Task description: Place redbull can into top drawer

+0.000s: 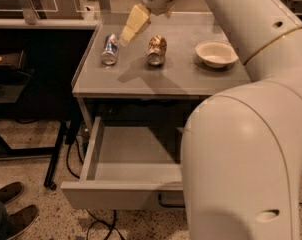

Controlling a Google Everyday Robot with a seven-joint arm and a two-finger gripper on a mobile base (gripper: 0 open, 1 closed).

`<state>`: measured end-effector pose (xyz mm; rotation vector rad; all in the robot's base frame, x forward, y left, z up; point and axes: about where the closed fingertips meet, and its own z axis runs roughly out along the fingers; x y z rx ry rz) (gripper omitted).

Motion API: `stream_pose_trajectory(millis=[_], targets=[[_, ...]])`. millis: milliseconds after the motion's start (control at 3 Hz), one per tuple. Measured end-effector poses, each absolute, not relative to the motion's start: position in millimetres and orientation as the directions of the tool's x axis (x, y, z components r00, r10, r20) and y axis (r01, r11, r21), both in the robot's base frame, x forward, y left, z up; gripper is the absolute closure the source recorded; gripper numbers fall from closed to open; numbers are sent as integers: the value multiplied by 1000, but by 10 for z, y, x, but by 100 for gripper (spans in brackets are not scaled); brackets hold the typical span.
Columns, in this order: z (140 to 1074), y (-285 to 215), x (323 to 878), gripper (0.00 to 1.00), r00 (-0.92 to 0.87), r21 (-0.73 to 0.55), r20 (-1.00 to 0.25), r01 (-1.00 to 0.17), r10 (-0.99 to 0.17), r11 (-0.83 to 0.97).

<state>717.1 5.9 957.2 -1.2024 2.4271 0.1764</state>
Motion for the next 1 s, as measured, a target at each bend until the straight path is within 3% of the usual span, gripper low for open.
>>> stream_pose_trajectory(millis=[1000], targets=[[9420, 499, 7627, 0, -615, -8, -464, -717, -638, 697]])
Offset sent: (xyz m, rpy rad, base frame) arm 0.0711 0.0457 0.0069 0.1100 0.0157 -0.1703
